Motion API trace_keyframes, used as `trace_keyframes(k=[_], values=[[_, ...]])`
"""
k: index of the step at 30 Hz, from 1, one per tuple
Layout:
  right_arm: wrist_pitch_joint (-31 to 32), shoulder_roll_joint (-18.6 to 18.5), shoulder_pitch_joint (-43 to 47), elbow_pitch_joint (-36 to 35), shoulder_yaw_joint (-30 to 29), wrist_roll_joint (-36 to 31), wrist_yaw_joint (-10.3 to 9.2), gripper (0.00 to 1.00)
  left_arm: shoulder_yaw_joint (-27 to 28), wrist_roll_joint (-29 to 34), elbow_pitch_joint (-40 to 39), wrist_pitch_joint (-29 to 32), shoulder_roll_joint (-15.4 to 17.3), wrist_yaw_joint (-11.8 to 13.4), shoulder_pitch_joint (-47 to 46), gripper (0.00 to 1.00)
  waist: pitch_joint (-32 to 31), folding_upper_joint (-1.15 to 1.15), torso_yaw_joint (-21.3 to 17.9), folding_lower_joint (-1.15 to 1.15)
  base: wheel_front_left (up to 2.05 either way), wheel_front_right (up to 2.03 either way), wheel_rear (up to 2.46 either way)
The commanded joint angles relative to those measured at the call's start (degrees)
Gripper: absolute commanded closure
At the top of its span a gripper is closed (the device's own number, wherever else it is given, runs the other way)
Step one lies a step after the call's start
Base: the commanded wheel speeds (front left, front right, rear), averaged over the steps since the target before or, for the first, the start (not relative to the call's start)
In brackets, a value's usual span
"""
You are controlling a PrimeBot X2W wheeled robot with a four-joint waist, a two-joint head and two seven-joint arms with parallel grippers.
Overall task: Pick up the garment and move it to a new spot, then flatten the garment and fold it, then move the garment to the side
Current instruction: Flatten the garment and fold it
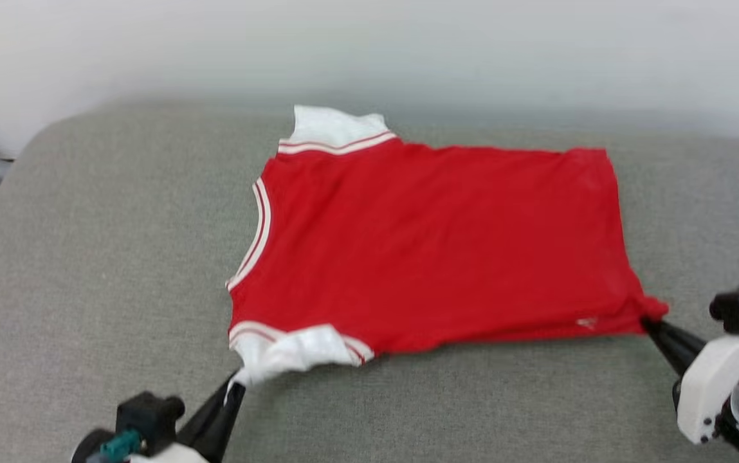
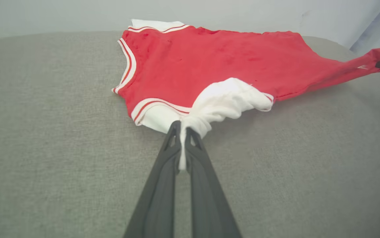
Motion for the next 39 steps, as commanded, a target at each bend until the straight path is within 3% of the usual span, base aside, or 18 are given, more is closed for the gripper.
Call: trace_keyframes(k=[1, 12, 23, 29, 39], values=[[0.5, -0.1, 2.3, -0.8, -0.8, -0.1, -0.09, 1.00, 0.2, -0.9, -0.4, -0.4, -0.1, 0.8, 2.2, 1.00, -1.7, -0.01, -0.4, 0.02, 0.00, 0.00, 0.00], [6.6, -0.8, 18.2, -7.0, -4.5, 1.2, -0.09, 1.00, -2.1, -5.8, -3.8, 1.7, 1.8, 1.9, 14.8, 1.00, -6.6, -0.01, -0.3, 0.02, 0.00, 0.00, 0.00], [9.7, 0.9, 25.0, -13.3, -10.4, 0.2, -0.09, 1.00, -3.2, -4.6, -4.3, 4.0, 3.4, 1.7, 13.6, 1.00, -7.1, -0.01, -0.3, 0.02, 0.00, 0.00, 0.00], [10.7, 2.5, 23.4, -14.9, -11.7, -0.4, -0.09, 1.00, -2.5, -2.0, -2.2, 5.0, 4.2, -0.4, 6.7, 1.00, -6.9, -0.01, -0.2, 0.02, 0.00, 0.00, 0.00], [10.9, 3.4, 18.7, -15.7, -13.0, -1.0, -0.08, 1.00, -2.4, 1.0, 3.1, 9.2, 4.3, -7.5, -7.4, 1.00, -2.8, -0.01, -1.8, 0.02, 0.00, 0.00, 0.00]])
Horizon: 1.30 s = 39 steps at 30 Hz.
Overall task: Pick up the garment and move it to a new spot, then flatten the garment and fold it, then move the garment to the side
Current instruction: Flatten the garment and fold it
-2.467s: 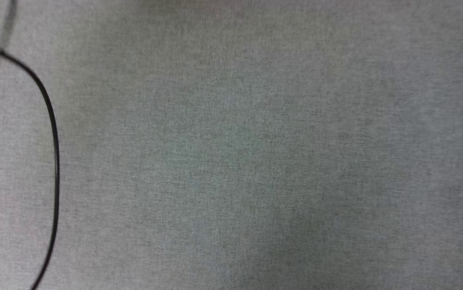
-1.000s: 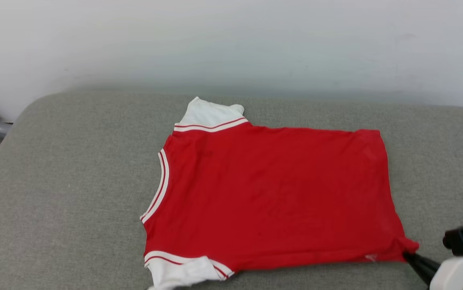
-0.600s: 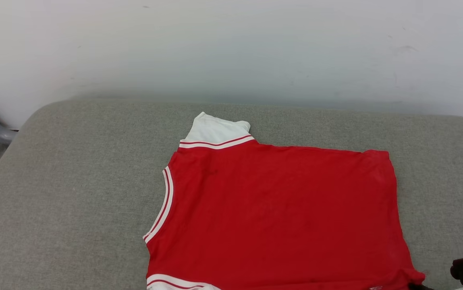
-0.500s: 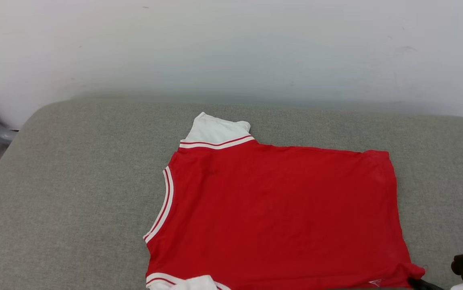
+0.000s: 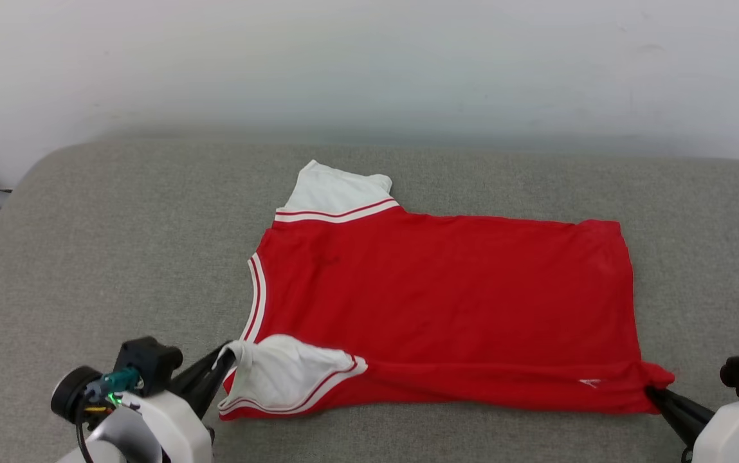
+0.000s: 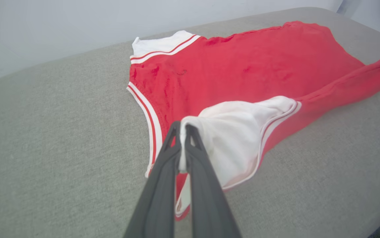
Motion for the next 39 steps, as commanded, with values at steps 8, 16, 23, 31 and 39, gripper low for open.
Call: trace_keyframes(k=[8, 16, 23, 31, 39], values=[[0.2, 0.9, -7.7, 1.7, -0.3, -1.0, -0.07, 1.00, -0.1, 1.4, 8.5, 1.6, -2.8, -6.2, -11.5, 1.00, 7.6, 0.00, -1.5, 0.00, 0.00, 0.00, 0.00], [-0.5, 2.7, -15.3, 6.4, 1.5, -2.4, -0.07, 1.00, -2.1, 3.1, 21.4, 0.9, -7.1, -10.0, -20.0, 1.00, 13.0, 0.00, -1.3, 0.00, 0.00, 0.00, 0.00], [-0.8, 3.4, -18.7, 12.2, 3.5, -3.5, -0.08, 1.00, -5.2, 2.7, 31.2, -1.4, -10.3, -11.7, -23.0, 1.00, 14.6, 0.00, -1.1, 0.00, 0.00, 0.00, 0.00], [-2.4, 3.7, -19.2, 15.9, 4.6, -2.2, -0.09, 0.54, -9.4, -0.5, 36.1, -5.0, -12.9, -11.9, -24.0, 0.71, 12.8, 0.00, -0.5, 0.00, 0.00, 0.00, 0.00], [-6.3, 3.2, -16.3, 13.1, 1.9, -1.1, -0.07, 0.00, -10.8, -3.4, 35.6, -6.0, -10.4, -11.9, -26.4, 0.00, 7.6, 0.00, 1.0, 0.00, 0.00, 0.00, 0.00]])
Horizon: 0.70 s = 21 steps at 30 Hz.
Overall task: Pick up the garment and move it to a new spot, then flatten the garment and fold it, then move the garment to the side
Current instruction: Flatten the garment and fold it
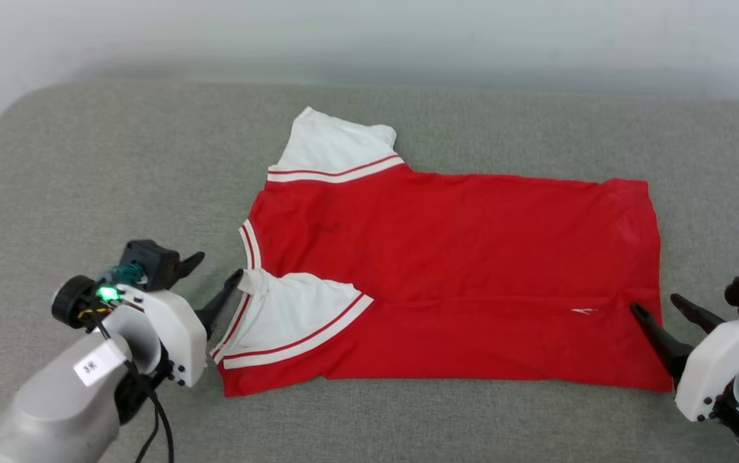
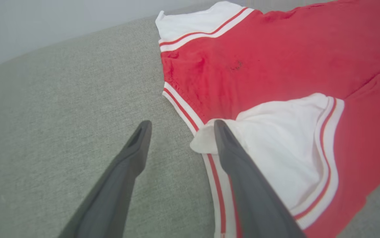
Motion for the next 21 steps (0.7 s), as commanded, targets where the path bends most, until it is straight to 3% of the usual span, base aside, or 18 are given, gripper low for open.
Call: trace_keyframes(k=[1, 7, 12, 17, 21], values=[[-0.7, -0.3, 1.0, -0.8, -0.9, 0.4, -0.07, 0.00, -0.2, -0.8, -0.9, 0.8, 0.9, 0.0, -1.1, 0.00, -1.9, 0.00, 0.9, 0.00, 0.00, 0.00, 0.00], [-0.7, 0.3, 3.6, -4.1, -3.6, -0.8, -0.06, 0.00, -0.6, -6.1, -7.4, 8.5, 5.6, 0.0, -3.7, 0.00, -4.4, 0.00, 2.0, 0.00, 0.00, 0.00, 0.00], [0.3, 1.2, 4.5, -5.9, -5.1, -1.7, -0.06, 0.00, -1.1, -13.1, -13.4, 20.5, 8.1, 0.0, -5.9, 0.00, -5.1, 0.00, 2.7, 0.00, 0.00, 0.00, 0.00], [1.1, 2.4, 4.8, -6.7, -5.6, -2.7, -0.06, 0.00, -2.3, -21.2, -17.1, 34.3, 8.5, 0.0, -7.1, 0.00, -5.2, 0.00, 3.1, 0.00, 0.00, 0.00, 0.00], [1.6, 3.1, 4.0, -7.0, -5.4, -3.3, -0.06, 0.00, -4.3, -23.8, -17.0, 42.0, 8.0, 0.0, -7.6, 0.00, -4.9, 0.00, 2.7, 0.00, 0.00, 0.00, 0.00]])
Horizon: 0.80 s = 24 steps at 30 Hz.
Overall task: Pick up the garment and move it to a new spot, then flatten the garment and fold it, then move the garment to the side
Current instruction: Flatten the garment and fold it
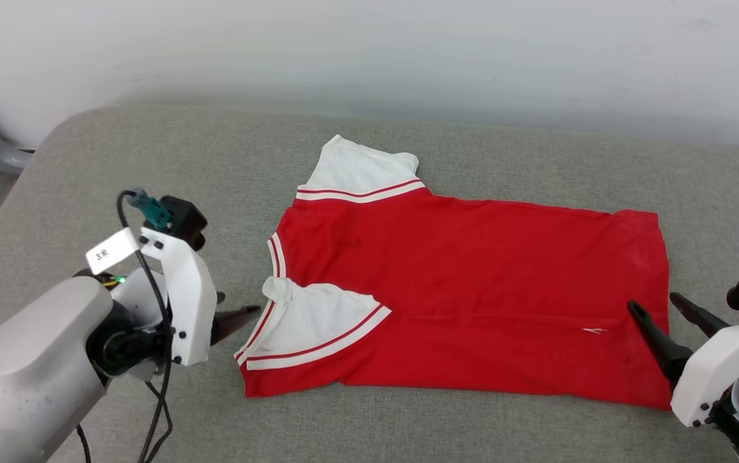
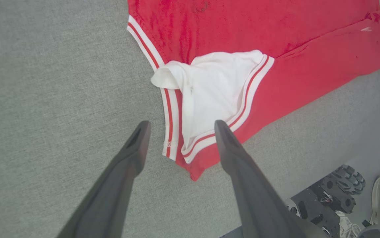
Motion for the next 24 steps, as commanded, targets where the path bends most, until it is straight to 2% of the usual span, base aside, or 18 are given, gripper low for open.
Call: trace_keyframes(k=[1, 8, 14, 18, 22, 23, 24], values=[[0.2, 0.4, -0.5, -0.3, 0.1, -0.4, -0.05, 0.00, -0.9, -0.7, 0.4, 1.9, -0.5, 0.0, -0.4, 0.00, 0.2, 0.00, -0.3, 0.01, 0.00, 0.00, 0.00], [0.8, 0.8, -2.0, -0.9, 0.8, -1.0, -0.05, 0.00, -4.7, 0.5, 4.0, 6.3, -2.4, 0.0, 0.9, 0.00, 1.8, 0.00, -1.7, 0.01, 0.00, 0.00, 0.00], [1.2, 1.2, -3.0, -1.3, 1.3, -1.2, -0.05, 0.00, -6.4, 2.6, 9.0, 3.4, -3.6, 0.0, 2.5, 0.00, 3.5, 0.00, -3.2, 0.01, 0.00, 0.00, 0.00], [1.4, 1.2, -3.2, -1.6, 1.6, -1.2, -0.05, 0.00, -7.0, 0.9, 11.4, 2.6, -4.9, 0.0, 4.6, 0.00, 4.3, 0.00, -3.9, 0.01, 0.00, 0.00, 0.00], [1.5, 0.7, -3.5, -1.5, 1.3, -1.0, -0.05, 0.00, -8.6, -1.4, 10.5, 3.9, -5.6, 0.0, 7.2, 0.00, 4.3, 0.00, -4.2, 0.01, 0.00, 0.00, 0.00], [1.6, 0.5, -3.7, -1.6, 1.2, -0.9, -0.05, 0.00, -8.9, -1.6, 10.3, 3.8, -5.3, -0.1, 7.4, 0.65, 4.2, 0.00, -4.3, 0.01, 0.00, 0.00, 0.00], [1.7, 0.3, -3.8, -1.6, 1.0, -0.9, -0.05, 0.00, -9.0, -1.7, 10.0, 3.2, -5.1, -0.1, 7.4, 1.00, 4.1, 0.00, -4.3, 0.01, 0.00, 0.00, 0.00]])
